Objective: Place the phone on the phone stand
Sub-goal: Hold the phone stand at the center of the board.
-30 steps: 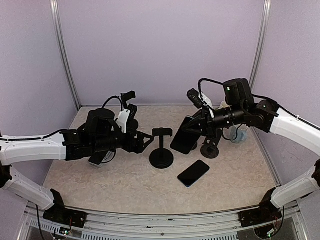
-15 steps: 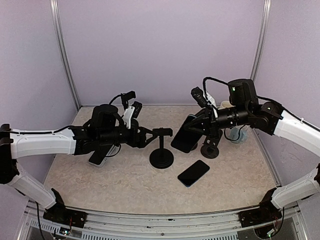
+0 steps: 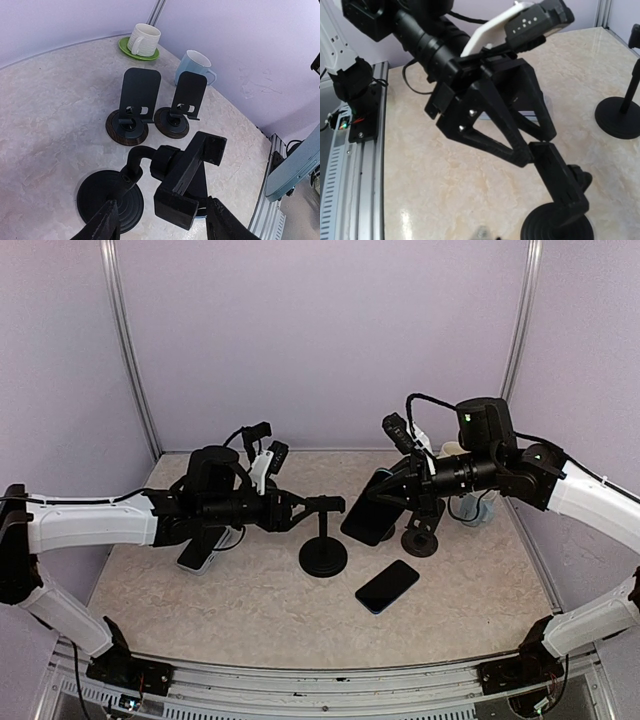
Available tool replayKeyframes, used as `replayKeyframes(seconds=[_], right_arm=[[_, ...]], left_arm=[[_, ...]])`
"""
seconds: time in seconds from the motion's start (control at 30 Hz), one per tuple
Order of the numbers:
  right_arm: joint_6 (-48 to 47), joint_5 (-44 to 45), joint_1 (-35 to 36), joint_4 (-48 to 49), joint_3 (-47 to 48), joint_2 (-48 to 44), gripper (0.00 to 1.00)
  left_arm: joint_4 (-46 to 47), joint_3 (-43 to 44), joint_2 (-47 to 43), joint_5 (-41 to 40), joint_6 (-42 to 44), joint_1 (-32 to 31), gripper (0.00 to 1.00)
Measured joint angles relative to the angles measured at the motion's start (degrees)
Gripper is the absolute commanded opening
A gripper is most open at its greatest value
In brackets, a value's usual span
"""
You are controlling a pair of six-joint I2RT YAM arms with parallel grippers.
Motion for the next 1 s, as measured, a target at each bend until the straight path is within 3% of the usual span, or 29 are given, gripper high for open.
replayKeyframes(seconds=[0.53,0.93,1.0], right_arm=[[0.17,0.02,0.0,0.07,0.0,0.07,0.0],[0.17,0.13,0.0,0.04,0.0,0.5,0.0],[0.17,0.2,0.0,0.07,0.0,0.55,0.0]], left_arm=[[0.83,1.4,1.49,4.35,0.39,0.87,0.4],[0.85,1.51,2.32,5.73,0.39,1.22,0.39],[0.85,1.51,2.43,5.88,0.42,1.22,0.35]])
